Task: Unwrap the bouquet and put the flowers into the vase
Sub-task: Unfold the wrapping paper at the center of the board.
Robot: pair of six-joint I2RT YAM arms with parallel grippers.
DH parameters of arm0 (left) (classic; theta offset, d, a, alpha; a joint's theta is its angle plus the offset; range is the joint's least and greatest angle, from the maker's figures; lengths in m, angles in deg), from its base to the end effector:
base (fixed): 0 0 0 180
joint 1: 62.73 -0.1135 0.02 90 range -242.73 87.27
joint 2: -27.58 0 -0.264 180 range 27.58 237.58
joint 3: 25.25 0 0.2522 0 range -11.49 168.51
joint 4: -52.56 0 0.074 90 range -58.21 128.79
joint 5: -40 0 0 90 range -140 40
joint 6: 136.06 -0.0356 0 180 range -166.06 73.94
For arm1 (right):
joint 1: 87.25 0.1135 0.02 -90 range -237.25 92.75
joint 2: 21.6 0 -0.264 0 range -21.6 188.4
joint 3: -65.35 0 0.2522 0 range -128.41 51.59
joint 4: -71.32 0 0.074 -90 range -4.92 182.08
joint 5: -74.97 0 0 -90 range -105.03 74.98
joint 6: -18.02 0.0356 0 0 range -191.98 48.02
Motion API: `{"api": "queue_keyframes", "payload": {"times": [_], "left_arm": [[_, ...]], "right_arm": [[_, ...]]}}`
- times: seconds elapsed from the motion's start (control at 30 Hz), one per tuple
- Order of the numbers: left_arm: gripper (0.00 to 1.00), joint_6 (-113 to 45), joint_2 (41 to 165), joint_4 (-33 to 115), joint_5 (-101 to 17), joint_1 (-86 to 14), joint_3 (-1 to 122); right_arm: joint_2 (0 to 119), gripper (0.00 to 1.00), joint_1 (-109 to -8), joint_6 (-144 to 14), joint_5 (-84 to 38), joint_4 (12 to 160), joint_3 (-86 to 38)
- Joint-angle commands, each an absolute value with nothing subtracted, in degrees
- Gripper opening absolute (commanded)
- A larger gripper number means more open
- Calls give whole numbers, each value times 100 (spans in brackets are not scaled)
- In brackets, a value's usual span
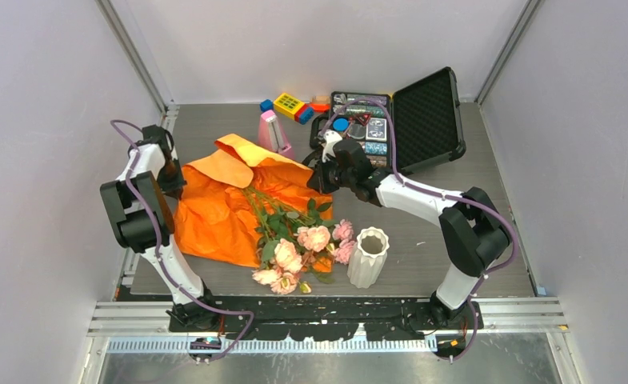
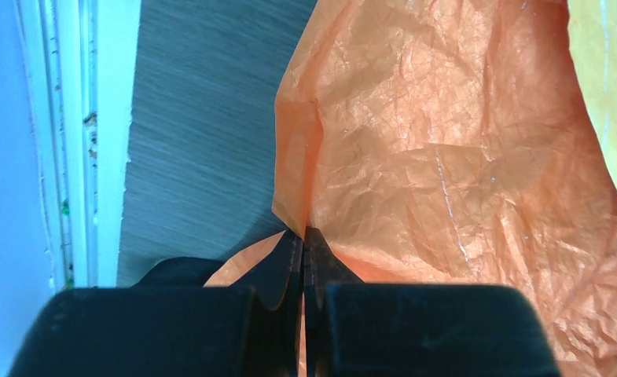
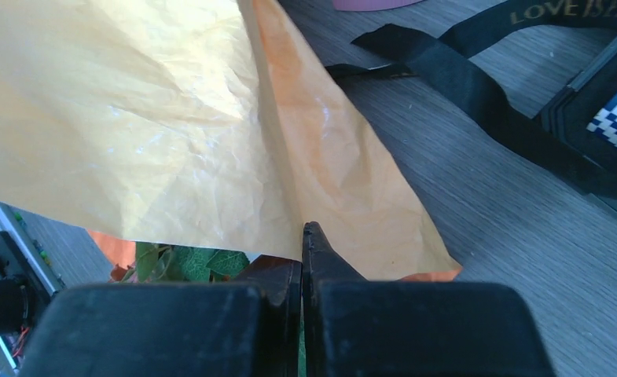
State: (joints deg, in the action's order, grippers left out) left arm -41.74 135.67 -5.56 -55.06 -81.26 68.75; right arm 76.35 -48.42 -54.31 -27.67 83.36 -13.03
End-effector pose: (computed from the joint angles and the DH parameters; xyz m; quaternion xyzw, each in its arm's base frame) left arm 0.3593 0.1238 0.1988 -0.2022 0.9661 0.0624 0.1479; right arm 0.2964 0.2486 0.2335 -0.2121 0.8430 0.3141 0.3816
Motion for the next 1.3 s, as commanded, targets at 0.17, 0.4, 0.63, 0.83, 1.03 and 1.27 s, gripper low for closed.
{"api": "queue_keyframes", "payload": {"times": [0.17, 0.4, 0.63, 0.83, 1.03, 1.27], "left_arm": [[0, -4454, 13676, -853, -6480, -8163, 7085], [0, -4492, 13800, -940, -6699, -8163, 7130], [0, -4500, 13897, -1006, -6727, -8162, 7163], [0, -4483, 13961, -1095, -6622, -8154, 7217], [8, -4453, 13969, -1204, -6460, -8098, 7302], [50, -4440, 13707, -1263, -6441, -7899, 7334]], "right_arm": [[7286, 0, -4844, -4934, -1647, 8192, -1441], [7548, 0, -5191, -4578, -960, 8196, -1553], [7763, 0, -5458, -4670, -911, 8318, -1889], [7919, 0, -5602, -4757, -964, 8446, -1997], [8172, 5, -5639, -4790, -1376, 8472, -2086], [8187, 34, -5639, -4863, -1829, 8641, -2095]]}}
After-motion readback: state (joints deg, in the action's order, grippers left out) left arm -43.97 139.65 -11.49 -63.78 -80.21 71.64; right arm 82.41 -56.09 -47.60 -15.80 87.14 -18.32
